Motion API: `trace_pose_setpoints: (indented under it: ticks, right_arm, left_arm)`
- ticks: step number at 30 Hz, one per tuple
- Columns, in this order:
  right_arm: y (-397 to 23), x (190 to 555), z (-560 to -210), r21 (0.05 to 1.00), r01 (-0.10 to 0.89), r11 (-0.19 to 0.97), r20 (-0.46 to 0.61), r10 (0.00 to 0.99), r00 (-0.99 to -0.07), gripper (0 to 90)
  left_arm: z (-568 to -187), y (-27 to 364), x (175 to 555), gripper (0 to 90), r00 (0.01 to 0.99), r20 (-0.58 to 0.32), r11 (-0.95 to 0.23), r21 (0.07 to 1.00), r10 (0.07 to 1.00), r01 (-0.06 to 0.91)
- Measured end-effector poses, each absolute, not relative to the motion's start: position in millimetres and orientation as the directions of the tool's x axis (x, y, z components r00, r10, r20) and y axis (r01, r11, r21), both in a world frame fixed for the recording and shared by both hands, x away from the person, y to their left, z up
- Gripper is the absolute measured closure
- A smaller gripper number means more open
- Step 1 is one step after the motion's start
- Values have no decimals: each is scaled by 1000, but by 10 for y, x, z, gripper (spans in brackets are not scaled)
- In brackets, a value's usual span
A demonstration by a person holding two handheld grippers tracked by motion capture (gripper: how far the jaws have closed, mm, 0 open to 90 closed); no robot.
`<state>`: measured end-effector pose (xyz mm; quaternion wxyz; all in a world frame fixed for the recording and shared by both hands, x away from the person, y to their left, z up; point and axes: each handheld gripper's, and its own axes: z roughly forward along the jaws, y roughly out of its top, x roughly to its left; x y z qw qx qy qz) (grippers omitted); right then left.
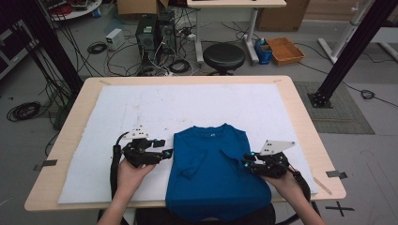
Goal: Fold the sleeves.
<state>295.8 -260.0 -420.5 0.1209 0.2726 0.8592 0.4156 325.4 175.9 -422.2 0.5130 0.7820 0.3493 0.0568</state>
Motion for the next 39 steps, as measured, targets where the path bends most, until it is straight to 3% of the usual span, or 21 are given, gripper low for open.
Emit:
trace_pose_setpoints:
  ticks: [7, 14, 24, 39]
  right_arm:
    - [-2449, 3025, -4340, 734, 406, 544, 53, 550, -833, 760]
    - [-2355, 2982, -4408, 691, 362, 626, 32, 473, -880, 800]
    - [-2595, 3076, -4190, 785, 368, 499, 32, 560, -828, 680]
    - [-2943, 3604, -3846, 859, 400, 321, 63, 707, -704, 507]
  left_arm:
    - [-4223, 1748, 3251, 411, 750, -268, -234, 841, 604, 489]
    - [-4229, 1747, 3254, 409, 750, -267, -237, 839, 605, 490]
    - [-4190, 1733, 3285, 404, 752, -250, -237, 848, 610, 475]
    - [-3999, 1591, 3652, 402, 771, -182, -243, 883, 610, 401]
